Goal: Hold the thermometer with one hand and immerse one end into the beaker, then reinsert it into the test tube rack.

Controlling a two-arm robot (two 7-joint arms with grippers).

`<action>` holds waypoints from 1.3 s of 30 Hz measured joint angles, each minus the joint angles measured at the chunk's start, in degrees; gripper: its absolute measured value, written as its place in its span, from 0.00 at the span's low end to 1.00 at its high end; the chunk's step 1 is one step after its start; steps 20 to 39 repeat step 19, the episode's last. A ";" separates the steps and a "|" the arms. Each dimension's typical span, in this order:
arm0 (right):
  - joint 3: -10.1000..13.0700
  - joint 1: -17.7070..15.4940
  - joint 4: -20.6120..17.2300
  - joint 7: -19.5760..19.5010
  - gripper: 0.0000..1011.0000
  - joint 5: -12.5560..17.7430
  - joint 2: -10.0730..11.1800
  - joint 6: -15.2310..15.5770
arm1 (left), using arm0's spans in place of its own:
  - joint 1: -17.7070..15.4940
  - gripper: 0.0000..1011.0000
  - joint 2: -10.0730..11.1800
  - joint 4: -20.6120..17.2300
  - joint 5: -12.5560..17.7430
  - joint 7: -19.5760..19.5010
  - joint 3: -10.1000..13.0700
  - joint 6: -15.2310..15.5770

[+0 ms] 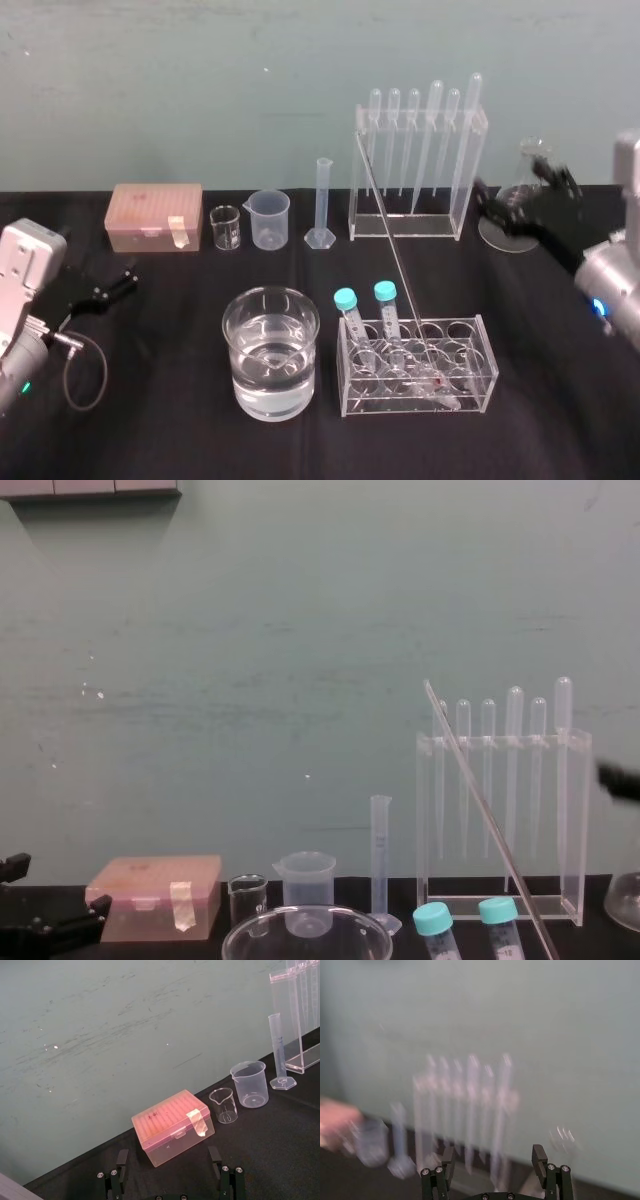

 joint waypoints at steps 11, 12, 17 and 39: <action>-0.43 -0.71 0.35 -2.29 0.99 -1.91 0.20 2.39 | 0.00 1.00 0.00 0.00 0.00 0.00 0.00 0.00; -0.42 -0.70 0.34 -2.23 0.99 -1.86 0.20 2.35 | 0.00 1.00 0.00 0.00 0.00 0.00 0.00 0.00; -0.39 -0.57 0.31 -1.83 0.99 -1.57 0.17 1.97 | 0.00 1.00 0.00 0.00 0.00 0.00 0.00 0.00; -0.38 -0.55 0.31 -1.76 0.99 -1.51 0.17 1.92 | 0.00 1.00 0.00 0.00 0.00 0.00 0.00 0.00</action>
